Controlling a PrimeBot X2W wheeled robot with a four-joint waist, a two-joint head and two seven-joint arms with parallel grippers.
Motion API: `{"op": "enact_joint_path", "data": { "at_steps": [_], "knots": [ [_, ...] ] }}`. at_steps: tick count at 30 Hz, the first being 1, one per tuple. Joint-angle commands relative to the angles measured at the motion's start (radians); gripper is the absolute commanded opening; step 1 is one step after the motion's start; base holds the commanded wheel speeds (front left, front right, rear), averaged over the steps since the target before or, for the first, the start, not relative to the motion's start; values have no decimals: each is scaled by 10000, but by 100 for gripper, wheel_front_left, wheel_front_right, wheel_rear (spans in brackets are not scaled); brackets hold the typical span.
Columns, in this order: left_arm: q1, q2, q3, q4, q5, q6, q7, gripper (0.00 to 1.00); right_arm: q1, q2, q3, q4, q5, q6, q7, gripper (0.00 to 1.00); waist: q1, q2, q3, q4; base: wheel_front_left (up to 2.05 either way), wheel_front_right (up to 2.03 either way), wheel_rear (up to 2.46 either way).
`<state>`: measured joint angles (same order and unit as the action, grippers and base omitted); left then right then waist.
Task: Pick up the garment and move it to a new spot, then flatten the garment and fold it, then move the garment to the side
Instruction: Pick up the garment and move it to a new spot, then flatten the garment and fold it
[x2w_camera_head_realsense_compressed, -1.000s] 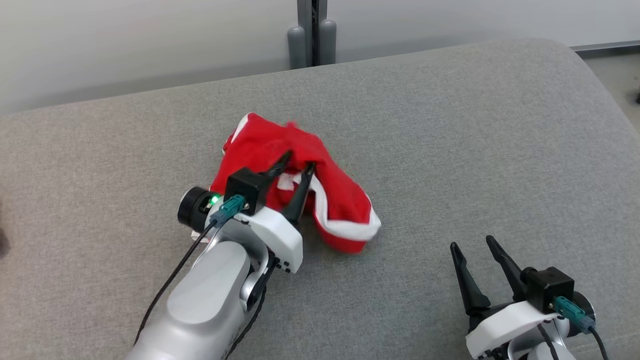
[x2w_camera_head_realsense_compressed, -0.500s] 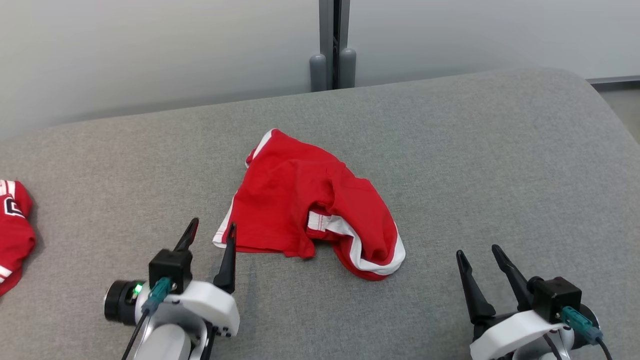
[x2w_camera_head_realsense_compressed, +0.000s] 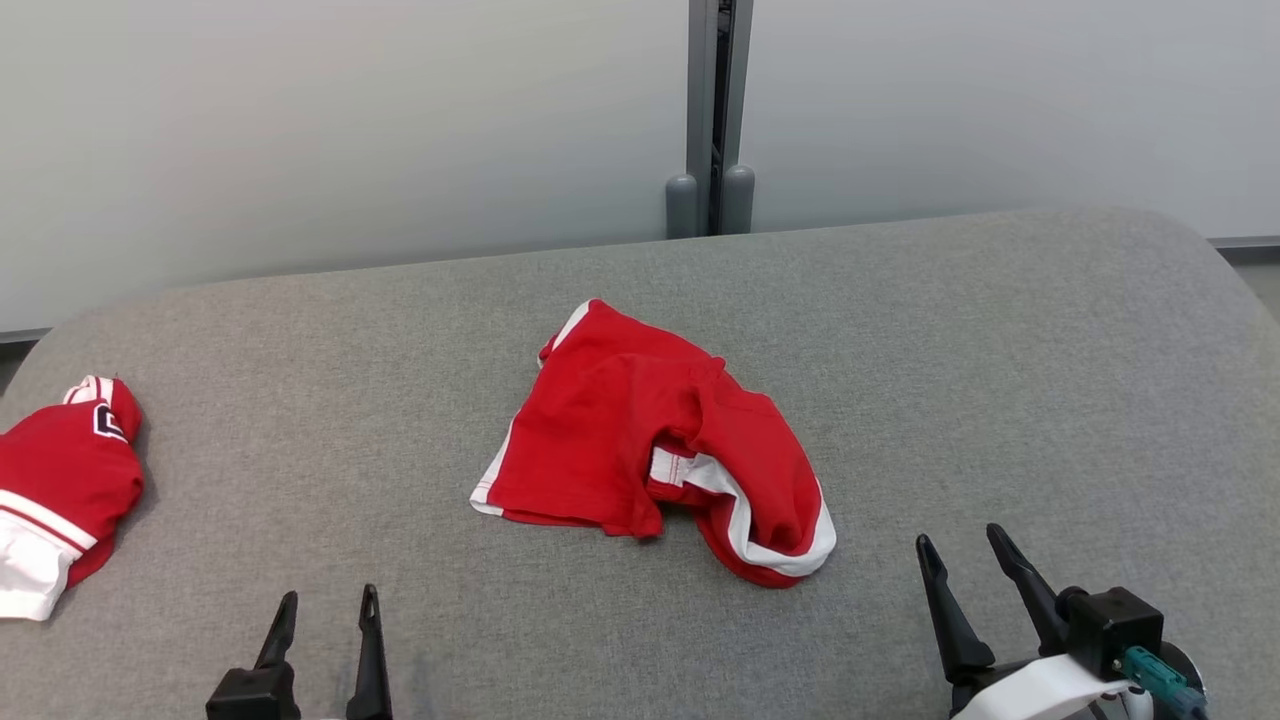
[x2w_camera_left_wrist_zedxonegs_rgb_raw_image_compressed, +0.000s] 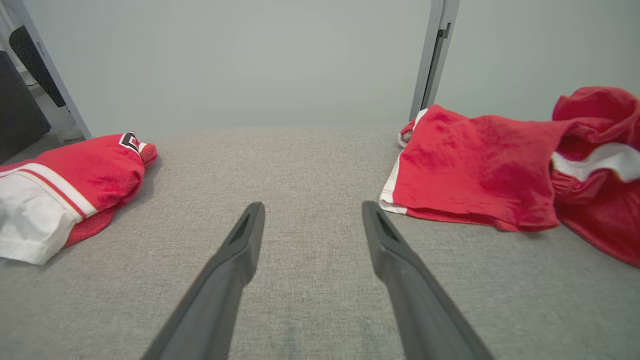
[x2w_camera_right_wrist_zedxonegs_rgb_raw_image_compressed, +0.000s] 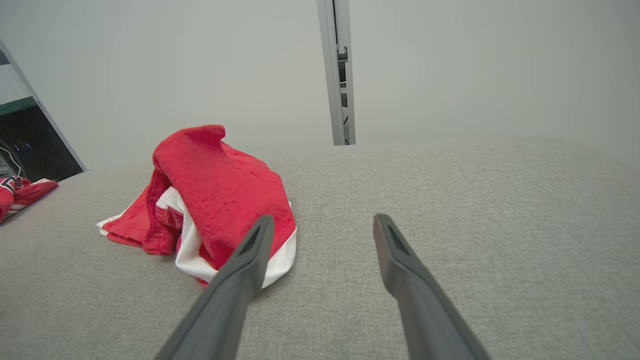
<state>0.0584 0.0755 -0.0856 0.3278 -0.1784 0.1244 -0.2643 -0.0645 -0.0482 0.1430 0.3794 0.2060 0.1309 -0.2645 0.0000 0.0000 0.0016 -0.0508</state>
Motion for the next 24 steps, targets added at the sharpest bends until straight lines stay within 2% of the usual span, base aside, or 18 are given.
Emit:
{"op": "enact_joint_path", "data": {
  "at_steps": [1,10,17,22,24],
  "knots": [
    [155,-24,217,-103,136,-32,-2,100,136,-50,-48,-24,-113,-3,2,100,0,0,-90,56,0,0,0],
    [948,-203,642,-177,386,-323,-2,100,431,-49,-164,-5,-246,-1,2,100,0,0,-403,153,0,0,0],
    [717,-236,288,-108,363,-558,-2,100,451,-48,-103,-24,-201,-3,2,100,0,0,-285,116,0,0,0],
    [384,-240,-625,-504,15,-1264,-3,100,331,-48,-81,-9,-203,-1,2,100,0,0,-31,-5,0,0,0],
    [257,-228,-807,-540,-89,-1363,-3,100,306,-46,-75,-19,-210,-3,0,100,0,0,33,-46,0,0,0]
  ]
}}
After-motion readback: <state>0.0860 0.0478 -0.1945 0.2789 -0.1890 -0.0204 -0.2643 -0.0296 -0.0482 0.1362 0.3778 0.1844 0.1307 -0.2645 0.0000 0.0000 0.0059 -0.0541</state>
